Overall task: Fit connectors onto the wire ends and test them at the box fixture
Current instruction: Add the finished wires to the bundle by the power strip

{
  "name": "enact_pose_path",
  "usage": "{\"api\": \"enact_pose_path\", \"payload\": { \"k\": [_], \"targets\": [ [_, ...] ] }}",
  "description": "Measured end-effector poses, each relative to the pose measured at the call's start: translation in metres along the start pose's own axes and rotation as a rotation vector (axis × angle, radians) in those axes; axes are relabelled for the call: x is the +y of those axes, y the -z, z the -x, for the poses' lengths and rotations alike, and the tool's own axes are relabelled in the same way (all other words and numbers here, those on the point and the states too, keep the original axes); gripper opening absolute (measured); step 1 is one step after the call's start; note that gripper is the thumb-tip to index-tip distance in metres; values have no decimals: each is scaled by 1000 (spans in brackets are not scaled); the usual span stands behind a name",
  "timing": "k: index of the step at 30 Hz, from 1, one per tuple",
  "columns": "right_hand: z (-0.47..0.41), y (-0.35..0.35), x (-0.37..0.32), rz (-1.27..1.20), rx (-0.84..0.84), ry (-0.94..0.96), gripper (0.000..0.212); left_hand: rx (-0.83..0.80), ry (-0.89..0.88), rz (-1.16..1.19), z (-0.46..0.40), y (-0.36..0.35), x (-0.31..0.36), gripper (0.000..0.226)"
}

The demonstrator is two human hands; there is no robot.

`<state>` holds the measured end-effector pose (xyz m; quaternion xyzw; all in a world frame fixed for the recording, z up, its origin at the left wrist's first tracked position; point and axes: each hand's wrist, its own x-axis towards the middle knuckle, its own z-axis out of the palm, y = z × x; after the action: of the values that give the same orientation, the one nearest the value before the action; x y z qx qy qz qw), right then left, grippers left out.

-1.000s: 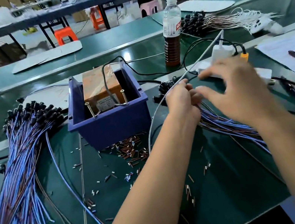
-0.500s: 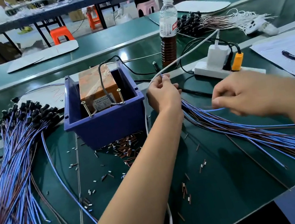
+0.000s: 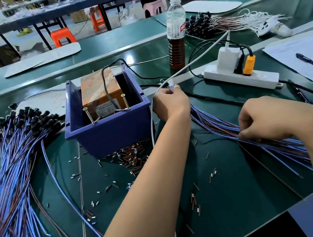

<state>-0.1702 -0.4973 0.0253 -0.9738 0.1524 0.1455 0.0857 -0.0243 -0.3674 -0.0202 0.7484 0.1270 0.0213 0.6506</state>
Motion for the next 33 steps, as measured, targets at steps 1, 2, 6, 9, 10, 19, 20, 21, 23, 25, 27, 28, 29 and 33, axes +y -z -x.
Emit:
{"api": "enact_pose_path", "payload": {
  "k": [1,2,6,9,10,19,20,21,23,25,27,28,29,33],
  "targets": [
    [2,1,0,-1,-38,-19,26,-11,35,51,0,0,1,31],
    [5,2,-1,-1,-69,-35,24,-24,70,96,1,0,2,28],
    [7,5,-3,-29,-37,-45,26,-79,138,169,8,0,0,23],
    [2,7,-7,-70,129,-32,25,-132,103,21,14,2,1,15],
    [0,8,-10,-92,194,-32,23,-138,83,-26,18,4,1,18],
    [-11,1,-55,-152,248,58,27,-350,133,-60,35,24,-6,13],
    [-14,-4,-58,-124,207,43,26,-352,140,-60,33,25,-8,13],
    [-17,-10,-61,-116,204,34,22,-346,144,-55,32,27,-9,10],
    [-23,-22,-60,-176,262,10,16,-338,157,-37,31,30,-11,7],
    [-28,-30,-57,-249,350,-5,19,-353,174,21,31,31,-10,10],
    [-33,-36,-55,-265,445,-3,27,-377,165,56,34,30,-9,11],
    [-34,-39,-56,-268,489,-6,28,-393,152,40,36,30,-8,11],
    [-35,-41,-57,-273,521,-12,28,-413,133,3,39,32,-6,11],
    [-32,-42,-56,-321,566,3,21,-527,-90,-337,46,52,5,11]
  ]
}}
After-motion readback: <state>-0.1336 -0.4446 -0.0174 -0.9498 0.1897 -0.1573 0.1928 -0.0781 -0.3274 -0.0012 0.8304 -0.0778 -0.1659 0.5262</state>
